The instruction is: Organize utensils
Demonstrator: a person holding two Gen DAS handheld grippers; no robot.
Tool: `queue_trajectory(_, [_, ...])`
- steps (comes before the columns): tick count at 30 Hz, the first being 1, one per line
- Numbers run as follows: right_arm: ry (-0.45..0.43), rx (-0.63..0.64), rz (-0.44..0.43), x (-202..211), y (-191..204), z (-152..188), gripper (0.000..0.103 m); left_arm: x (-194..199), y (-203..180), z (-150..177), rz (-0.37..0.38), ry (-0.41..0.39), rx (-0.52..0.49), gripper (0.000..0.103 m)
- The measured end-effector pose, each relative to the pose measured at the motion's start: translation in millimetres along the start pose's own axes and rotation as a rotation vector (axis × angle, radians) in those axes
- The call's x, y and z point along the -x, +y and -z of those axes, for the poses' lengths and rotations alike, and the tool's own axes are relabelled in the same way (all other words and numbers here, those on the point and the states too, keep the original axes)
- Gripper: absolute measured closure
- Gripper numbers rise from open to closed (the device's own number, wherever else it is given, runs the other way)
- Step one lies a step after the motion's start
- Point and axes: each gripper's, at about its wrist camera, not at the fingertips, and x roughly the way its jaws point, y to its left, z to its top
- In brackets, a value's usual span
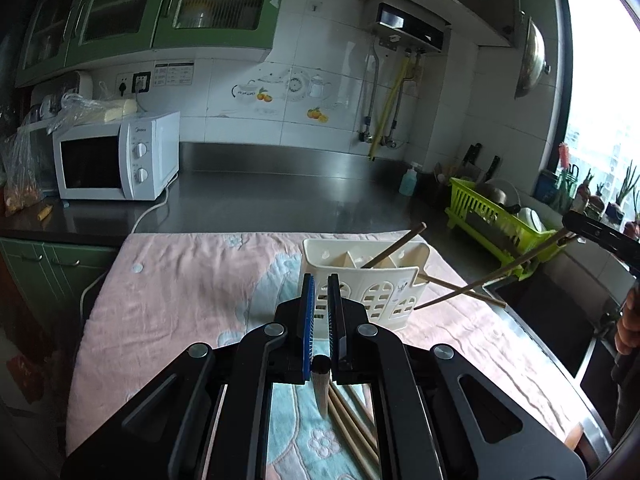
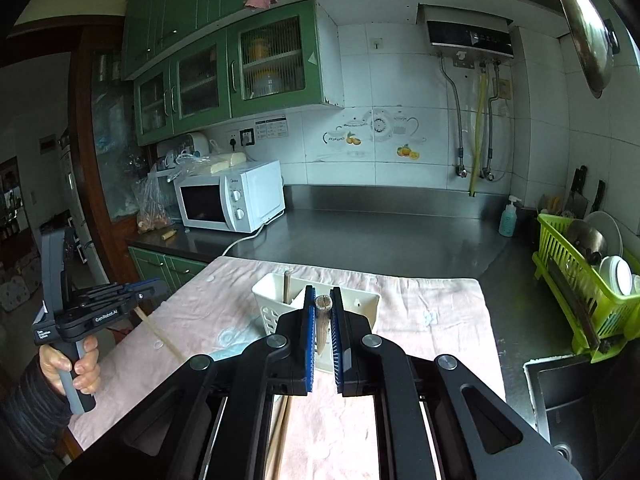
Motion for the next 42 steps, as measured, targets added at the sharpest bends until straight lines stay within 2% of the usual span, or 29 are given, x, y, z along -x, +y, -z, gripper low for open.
queue_trajectory(11, [-0.002, -0.001, 0.014, -13.2, -11.6, -29.7, 0.096, 0.1, -19.9, -48.7, 0.000, -0.052, -0.078, 0.098])
queue_trajectory(18, [-0.013, -0.009, 0.016, -27.0, -20.2, -57.7, 0.096, -4.1, -31.6, -116.4, -0.001, -0.147, -0.096, 0.098])
queue_trajectory(21, [-0.010, 0.003, 0.028, -32.9, -22.3, -67.5, 0.096, -6.9, -40.1, -147.2, -0.006, -0.211, -0.114, 0.098])
queue_trajectory(26, [0.024, 0.026, 0.041, -48.0, -25.4, -73.2, 0.096, -24.8, -55.1, -179.4, -0.023, -0.262, -0.136, 0.098])
queue_trajectory(30, [0.072, 0.045, 0.034, -64.1, -27.3, -67.9, 0.096, -44.5, -61.4, -194.0, -0.025, -0.279, -0.135, 0.098])
queue_trajectory(36, [0.156, 0.060, 0.022, -94.1, -30.2, -52.4, 0.096, -74.5, -58.7, -198.9, -0.042, -0.282, -0.115, 0.098])
queue_trajectory(42, [0.219, 0.054, 0.004, -119.5, -32.8, -36.5, 0.096, -107.0, -46.5, -186.5, -0.058, -0.220, -0.085, 0.098])
